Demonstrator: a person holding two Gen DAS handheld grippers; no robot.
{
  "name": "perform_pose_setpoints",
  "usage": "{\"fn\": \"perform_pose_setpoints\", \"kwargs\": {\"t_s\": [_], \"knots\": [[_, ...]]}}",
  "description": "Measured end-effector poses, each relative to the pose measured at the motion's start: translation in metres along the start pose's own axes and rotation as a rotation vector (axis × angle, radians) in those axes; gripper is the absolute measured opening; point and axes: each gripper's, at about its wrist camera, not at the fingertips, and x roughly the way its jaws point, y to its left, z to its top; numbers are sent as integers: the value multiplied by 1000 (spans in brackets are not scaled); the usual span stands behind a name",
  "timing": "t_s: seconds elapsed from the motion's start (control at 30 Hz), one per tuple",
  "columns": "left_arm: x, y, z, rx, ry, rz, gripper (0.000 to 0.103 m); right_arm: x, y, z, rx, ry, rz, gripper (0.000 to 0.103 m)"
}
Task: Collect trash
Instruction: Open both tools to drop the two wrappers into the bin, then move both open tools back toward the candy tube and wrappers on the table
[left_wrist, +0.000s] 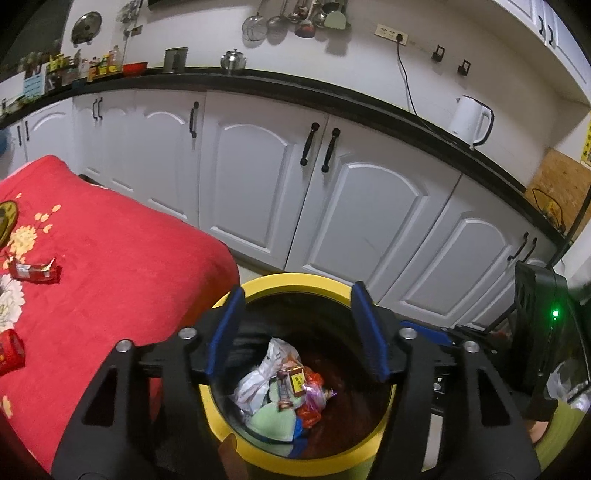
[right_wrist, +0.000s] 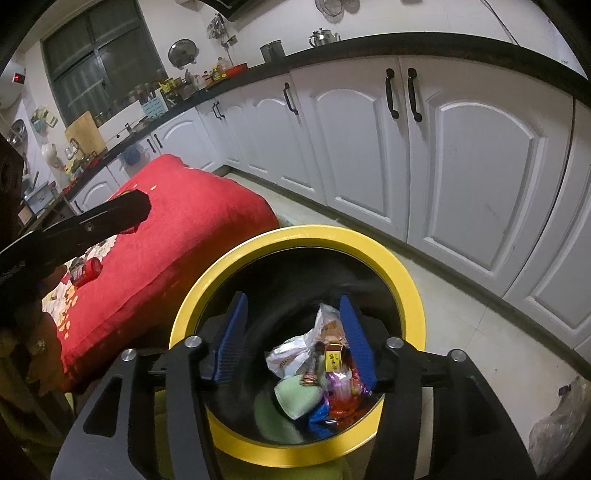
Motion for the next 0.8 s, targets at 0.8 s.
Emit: {"fn": "perform_pose_setpoints", "kwargs": {"t_s": [0.8], "knots": [[-60, 41, -1, -65, -136, 190, 92, -12, 33, 16, -68, -74, 16, 68]]}}
